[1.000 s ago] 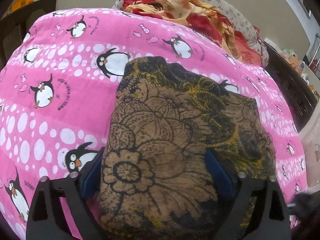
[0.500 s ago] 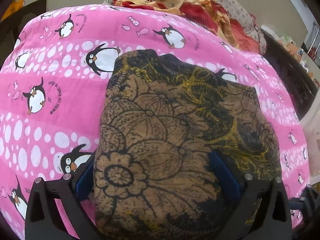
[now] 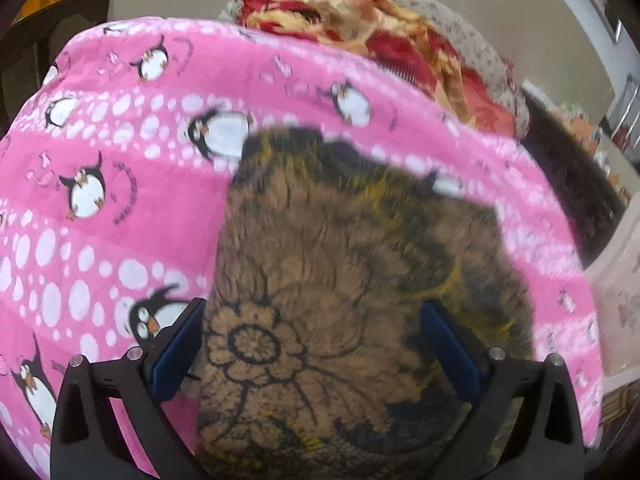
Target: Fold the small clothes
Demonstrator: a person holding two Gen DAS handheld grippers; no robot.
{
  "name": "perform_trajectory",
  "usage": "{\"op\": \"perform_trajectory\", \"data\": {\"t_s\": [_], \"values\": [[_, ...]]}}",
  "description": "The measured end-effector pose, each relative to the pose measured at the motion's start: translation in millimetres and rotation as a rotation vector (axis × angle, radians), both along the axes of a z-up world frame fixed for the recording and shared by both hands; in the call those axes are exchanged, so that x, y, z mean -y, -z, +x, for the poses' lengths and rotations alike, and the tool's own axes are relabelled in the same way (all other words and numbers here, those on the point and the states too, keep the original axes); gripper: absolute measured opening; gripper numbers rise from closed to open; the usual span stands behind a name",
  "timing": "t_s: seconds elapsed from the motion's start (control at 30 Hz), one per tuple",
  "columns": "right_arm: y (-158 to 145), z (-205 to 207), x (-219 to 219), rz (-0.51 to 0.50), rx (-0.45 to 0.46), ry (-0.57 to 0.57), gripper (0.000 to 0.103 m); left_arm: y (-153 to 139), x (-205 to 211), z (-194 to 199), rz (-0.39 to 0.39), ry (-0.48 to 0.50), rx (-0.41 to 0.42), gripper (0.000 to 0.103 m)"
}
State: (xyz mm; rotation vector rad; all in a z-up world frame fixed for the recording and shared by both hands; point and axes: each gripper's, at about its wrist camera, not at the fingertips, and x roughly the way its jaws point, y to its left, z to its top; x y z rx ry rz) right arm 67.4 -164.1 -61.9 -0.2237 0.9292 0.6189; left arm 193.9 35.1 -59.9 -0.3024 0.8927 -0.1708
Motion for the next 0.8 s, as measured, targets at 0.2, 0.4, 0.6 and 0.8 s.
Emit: {"op": "perform_trajectory", "data": {"t_s": [0.2, 0.4, 0.6, 0.8], "values": [[8, -7, -18, -0.054, 0.05, -0.07, 0.094, -35, 16, 42, 0.076, 0.109, 0.017, 0.103], [12, -10, -11, -0.027, 0.062, -0.059, 0.095, 11, 41, 80, 0.271, 0.131, -0.127, 0.096], [2, -16, -5, 0.01, 0.055, -0.076, 0.095, -33, 25, 66, 0.219, 0.12, -0.008, 0.085], [-62, 9, 6, 0.164, 0.164, 0.001, 0.09, -16, 16, 67, 0.094, 0.118, -0.052, 0.085]]}}
